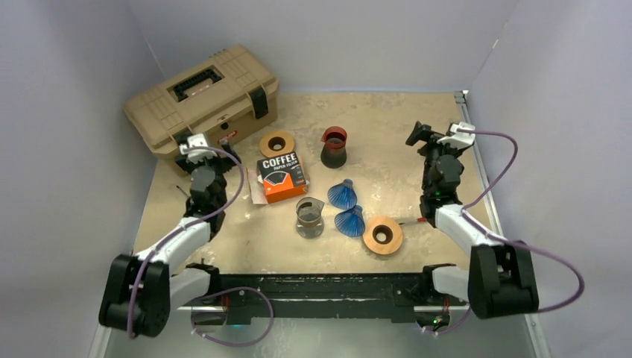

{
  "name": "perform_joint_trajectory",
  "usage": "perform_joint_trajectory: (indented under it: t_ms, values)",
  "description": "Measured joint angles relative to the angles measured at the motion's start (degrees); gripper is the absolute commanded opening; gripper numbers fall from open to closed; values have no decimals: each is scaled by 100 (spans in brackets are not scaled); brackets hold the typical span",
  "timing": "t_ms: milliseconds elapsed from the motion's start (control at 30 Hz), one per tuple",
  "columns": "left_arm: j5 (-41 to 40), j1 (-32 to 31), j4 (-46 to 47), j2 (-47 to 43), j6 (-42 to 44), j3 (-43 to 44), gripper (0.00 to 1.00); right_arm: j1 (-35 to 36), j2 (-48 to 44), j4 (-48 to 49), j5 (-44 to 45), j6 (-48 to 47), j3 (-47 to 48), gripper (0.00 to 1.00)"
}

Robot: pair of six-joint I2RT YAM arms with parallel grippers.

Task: Place the coffee filter in the dripper
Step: Adjust the coffee server at the center of the board.

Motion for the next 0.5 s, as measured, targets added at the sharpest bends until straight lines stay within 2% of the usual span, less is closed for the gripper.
perform_joint_trajectory:
  t_ms: [67, 200, 367, 500]
  values:
    - [-39, 2, -929, -476, -514, 516, 100, 0, -356, -498, -63, 293, 175, 99]
    - [-13, 2, -2752, -804, -1384, 1526, 100, 0, -905, -1641, -282, 824, 385, 99]
    - [275, 2, -4885, -492, -2194, 2378, 100, 0, -1329, -2887, -645, 1198, 433, 99]
    - [538, 2, -5812, -210, -2500, 2503, 100, 0, -1585, -3456, -737, 1471, 426, 99]
